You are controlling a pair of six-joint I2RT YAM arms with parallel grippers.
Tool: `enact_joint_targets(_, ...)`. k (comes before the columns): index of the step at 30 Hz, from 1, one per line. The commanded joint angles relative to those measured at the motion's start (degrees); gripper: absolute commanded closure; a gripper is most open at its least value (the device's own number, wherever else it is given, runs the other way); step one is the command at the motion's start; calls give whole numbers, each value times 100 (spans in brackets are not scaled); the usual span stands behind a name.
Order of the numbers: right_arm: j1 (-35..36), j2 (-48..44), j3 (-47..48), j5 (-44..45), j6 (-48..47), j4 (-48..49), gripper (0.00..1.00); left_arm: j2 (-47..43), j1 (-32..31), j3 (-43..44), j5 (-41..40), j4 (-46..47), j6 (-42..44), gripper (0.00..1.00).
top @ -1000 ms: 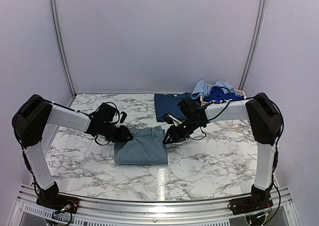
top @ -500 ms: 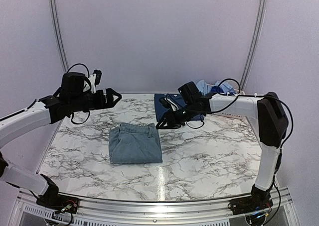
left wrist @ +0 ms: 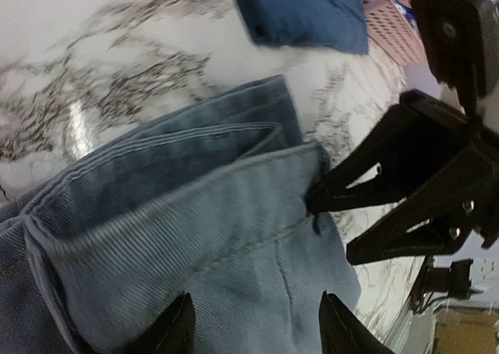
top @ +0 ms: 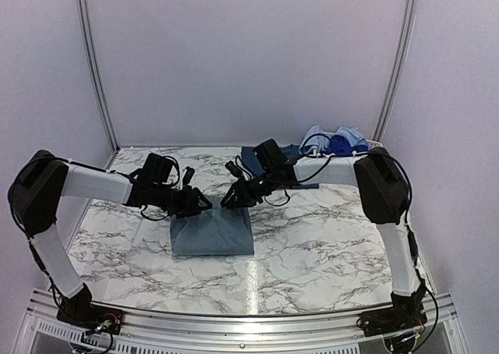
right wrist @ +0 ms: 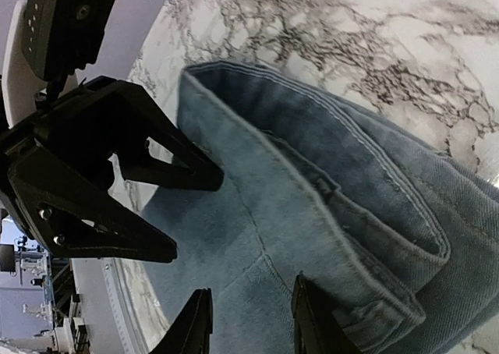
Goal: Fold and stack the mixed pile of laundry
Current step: Pick up the square-folded skirt from the center of the board.
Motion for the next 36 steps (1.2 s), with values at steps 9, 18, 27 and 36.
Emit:
enact_joint_targets(9,-8,530,-138,299,-78,-128,63,951,295,-51,-336,24,-230,50)
enact_joint_targets(18,-156,-2100,-938,960,-188,-297,32,-1433,45,344,-1369,-1507,1750,14)
enact_joint_targets(27,-739,-3699,-2463,1319,-2,-313,22,-1913,-1803,-108,-2584,-1555,4055,19)
enact_joint_targets(36,-822,-3976,-4105,658,1131,661,24,-611,-2879,-7,-3052,-1188,5382,35)
